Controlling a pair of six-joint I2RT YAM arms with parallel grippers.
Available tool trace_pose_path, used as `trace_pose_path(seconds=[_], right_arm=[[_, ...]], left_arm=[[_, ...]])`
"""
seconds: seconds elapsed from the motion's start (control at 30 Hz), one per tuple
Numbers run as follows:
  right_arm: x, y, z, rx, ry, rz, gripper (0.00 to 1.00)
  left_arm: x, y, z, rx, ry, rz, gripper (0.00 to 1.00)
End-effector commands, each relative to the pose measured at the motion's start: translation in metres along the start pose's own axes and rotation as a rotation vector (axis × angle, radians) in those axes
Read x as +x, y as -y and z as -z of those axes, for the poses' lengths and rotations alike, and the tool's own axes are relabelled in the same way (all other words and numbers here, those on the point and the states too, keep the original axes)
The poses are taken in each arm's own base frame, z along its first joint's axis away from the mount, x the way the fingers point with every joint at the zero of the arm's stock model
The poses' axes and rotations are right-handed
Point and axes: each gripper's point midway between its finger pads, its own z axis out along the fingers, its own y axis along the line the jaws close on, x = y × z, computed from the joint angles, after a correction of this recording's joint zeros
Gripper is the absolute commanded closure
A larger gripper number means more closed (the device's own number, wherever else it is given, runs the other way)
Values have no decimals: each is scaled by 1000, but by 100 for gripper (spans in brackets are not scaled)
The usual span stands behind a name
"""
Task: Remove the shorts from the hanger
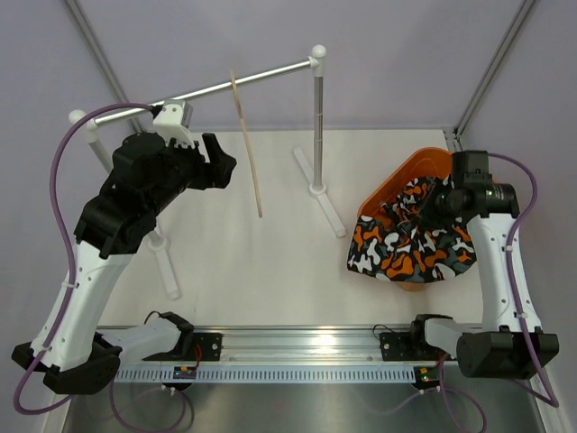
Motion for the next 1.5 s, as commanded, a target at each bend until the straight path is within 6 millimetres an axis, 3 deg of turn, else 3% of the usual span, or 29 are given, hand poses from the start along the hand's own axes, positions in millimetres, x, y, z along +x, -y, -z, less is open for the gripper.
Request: trace_pose_path(seconds=[0.0, 0.07, 0.17, 0.27, 0.43, 0.5, 0.57, 0.67, 0.8, 0.83, 0.9, 0.93, 1.07, 1.2, 1.23, 1.47], right_arm=[[-62, -32, 23, -63, 165, -23, 100], [-91, -42, 39, -70, 237, -43, 100], [-121, -35, 29, -13, 262, -107, 100], [-132, -18, -2, 1, 224, -192, 100], [-123, 13, -56, 88, 209, -245, 100], [-102, 25, -84, 114, 141, -273, 100], [-96, 29, -94, 117, 126, -267, 100], [-106, 28, -74, 117, 199, -253, 92], [-125, 12, -21, 63, 316, -226, 78], [-124, 10, -13, 58, 314, -214, 60], [-134, -1, 17, 15, 383, -194, 35], [-135, -4, 27, 5, 403, -187, 2], [-137, -25, 82, -110, 519, -122, 1], [-125, -44, 114, -241, 581, -61, 1], [-124, -52, 121, -291, 602, -31, 1], [-97, -53, 133, -370, 673, 42, 0]], left_arm=[[-10, 4, 0, 28, 37, -8, 24], [-9, 2, 1, 18, 36, -11, 24], [-6, 0, 1, 10, 32, -16, 24], [-3, -1, 1, 7, 30, -18, 24], [2, -4, 0, -3, 23, -17, 23], [3, -4, 0, -5, 24, -13, 23], [2, -5, 1, -7, 32, -9, 23], [3, -11, 4, -33, 43, -13, 22], [-1, -15, 10, -54, 57, -13, 20], [-1, -15, 11, -57, 59, -11, 19], [-3, -17, 13, -68, 70, -8, 19], [-5, -18, 15, -73, 76, -7, 18], [-10, -24, 25, -99, 101, -4, 14], [-14, -34, 38, -148, 135, 5, 7], [-16, -38, 42, -166, 151, 10, 7], [-16, -46, 54, -200, 171, 20, 5]])
